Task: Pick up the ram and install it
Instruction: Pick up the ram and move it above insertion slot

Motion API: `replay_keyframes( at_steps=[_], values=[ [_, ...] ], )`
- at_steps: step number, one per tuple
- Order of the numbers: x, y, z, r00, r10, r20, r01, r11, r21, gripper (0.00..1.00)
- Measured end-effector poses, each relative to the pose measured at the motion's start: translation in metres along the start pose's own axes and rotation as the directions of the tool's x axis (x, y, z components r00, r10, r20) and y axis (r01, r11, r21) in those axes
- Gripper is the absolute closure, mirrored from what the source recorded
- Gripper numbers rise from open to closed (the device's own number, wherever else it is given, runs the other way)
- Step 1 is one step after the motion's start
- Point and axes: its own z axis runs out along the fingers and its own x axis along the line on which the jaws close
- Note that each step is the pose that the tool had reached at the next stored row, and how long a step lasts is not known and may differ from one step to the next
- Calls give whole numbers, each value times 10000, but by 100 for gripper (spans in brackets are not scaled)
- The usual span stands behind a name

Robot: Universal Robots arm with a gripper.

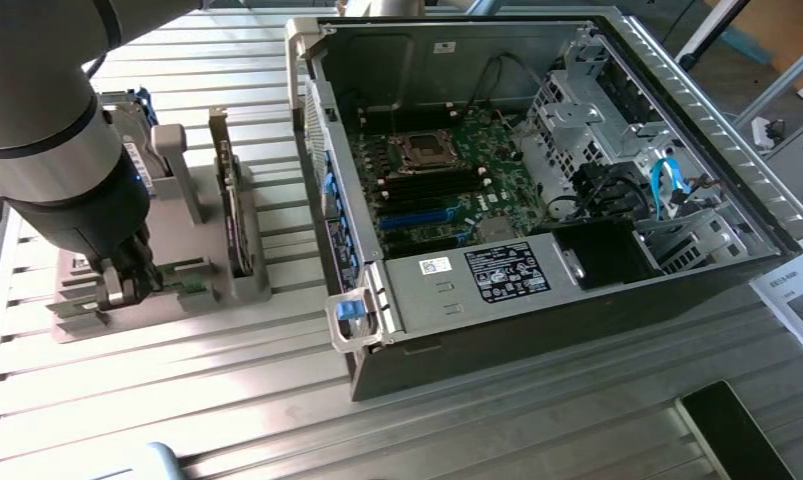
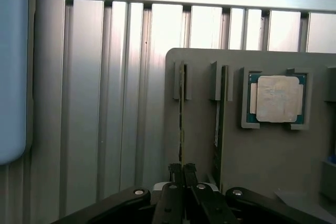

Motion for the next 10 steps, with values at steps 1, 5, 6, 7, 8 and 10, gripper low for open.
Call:
replay_keyframes(
  at_steps=[1,5,6,7,8,10],
  values=[
    [0,-1,-19,10000,0,0,0,10000,0,88],
    [1,-2,-71,10000,0,0,0,10000,0,88],
    [1,-3,-89,10000,1,-1,-1,10000,-1,88],
    [1,-4,-102,10000,0,-1,0,10000,-1,88],
    [2,-5,-112,10000,0,0,0,10000,0,88],
    [2,-8,-158,10000,0,0,0,10000,0,88]
  ],
)
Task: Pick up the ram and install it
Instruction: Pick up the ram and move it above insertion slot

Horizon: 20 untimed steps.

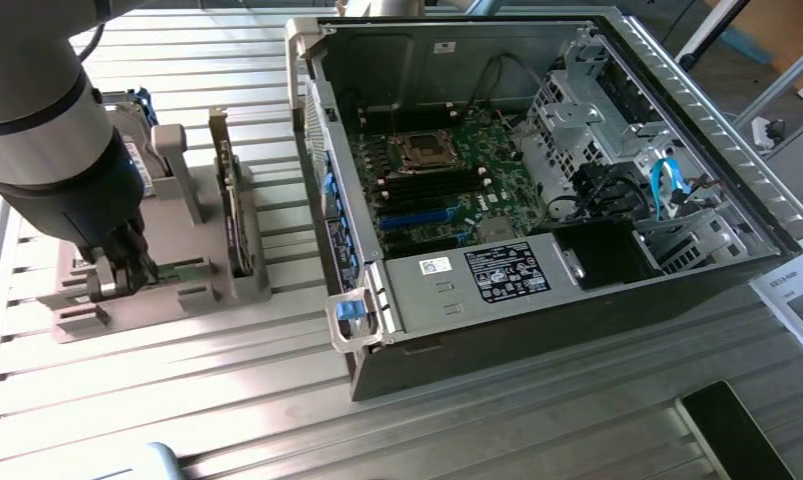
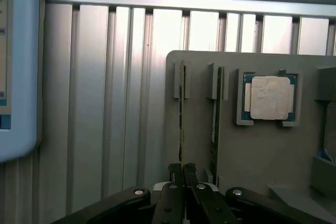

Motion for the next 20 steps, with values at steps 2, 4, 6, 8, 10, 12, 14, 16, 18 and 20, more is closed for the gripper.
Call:
replay_keyframes(
  at_steps=[2,4,6,8,10,12,14,16,18,20],
  values=[
    [1,-3,-39,10000,0,0,0,10000,0,88],
    [1,-5,-64,10000,1,-1,-1,10000,-1,88],
    [1,-6,-83,10000,2,-1,-2,10000,0,88],
    [2,-8,-104,10000,5,0,-5,10000,0,88],
    [2,-10,-127,10000,7,0,-7,10000,0,88],
    [2,-12,-147,10000,9,0,-9,10000,0,88],
    [3,-15,-176,10000,13,-1,-13,10000,-1,88],
    [3,-17,-200,10000,15,-1,-15,10000,0,88],
    [4,-19,-226,10000,17,-1,-17,10000,-1,88],
    [4,-21,-257,10000,20,0,-20,10000,0,88]
  ],
)
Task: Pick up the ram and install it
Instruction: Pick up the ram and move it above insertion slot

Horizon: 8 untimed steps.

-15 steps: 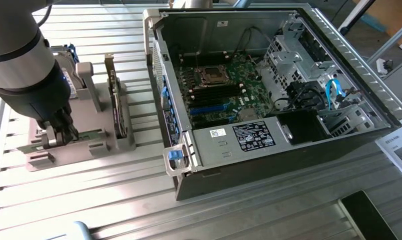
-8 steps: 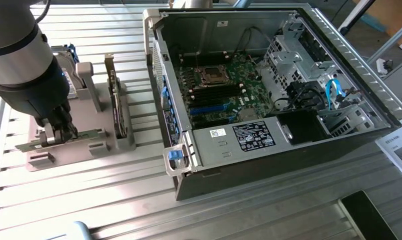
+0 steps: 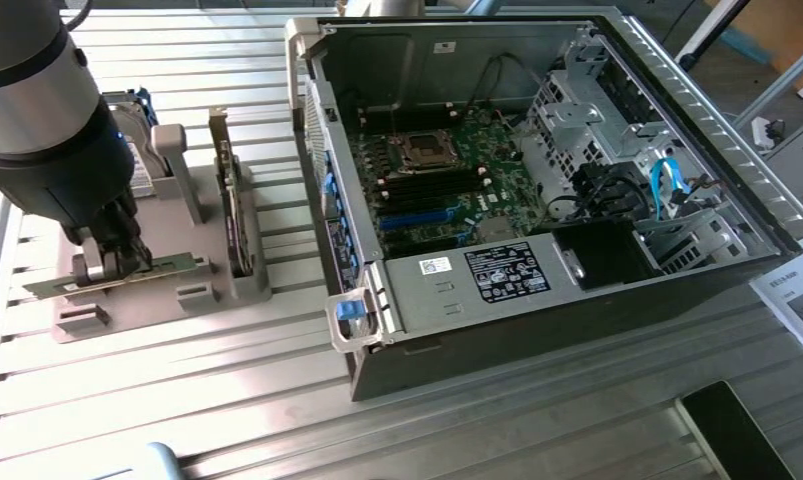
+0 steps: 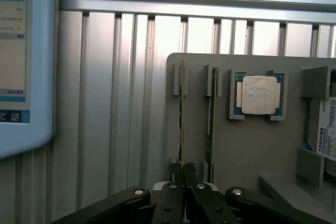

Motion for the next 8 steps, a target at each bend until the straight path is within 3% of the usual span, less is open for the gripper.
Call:
replay_keyframes(
  at_steps=[8],
  values=[
    [2,-7,-119,10000,7,0,-7,10000,0,88]
  ],
)
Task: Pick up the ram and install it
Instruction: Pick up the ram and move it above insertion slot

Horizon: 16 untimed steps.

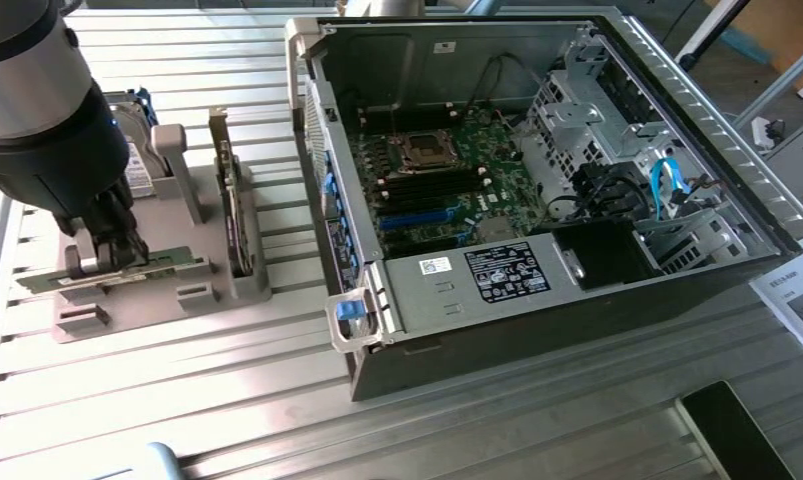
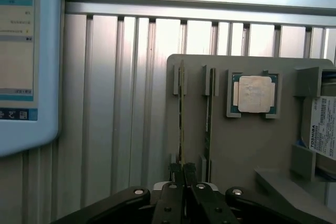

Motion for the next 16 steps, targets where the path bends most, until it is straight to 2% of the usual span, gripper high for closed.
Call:
replay_keyframes(
  at_steps=[16],
  values=[
    [3,-9,-234,10000,25,0,-25,10000,0,88]
  ],
)
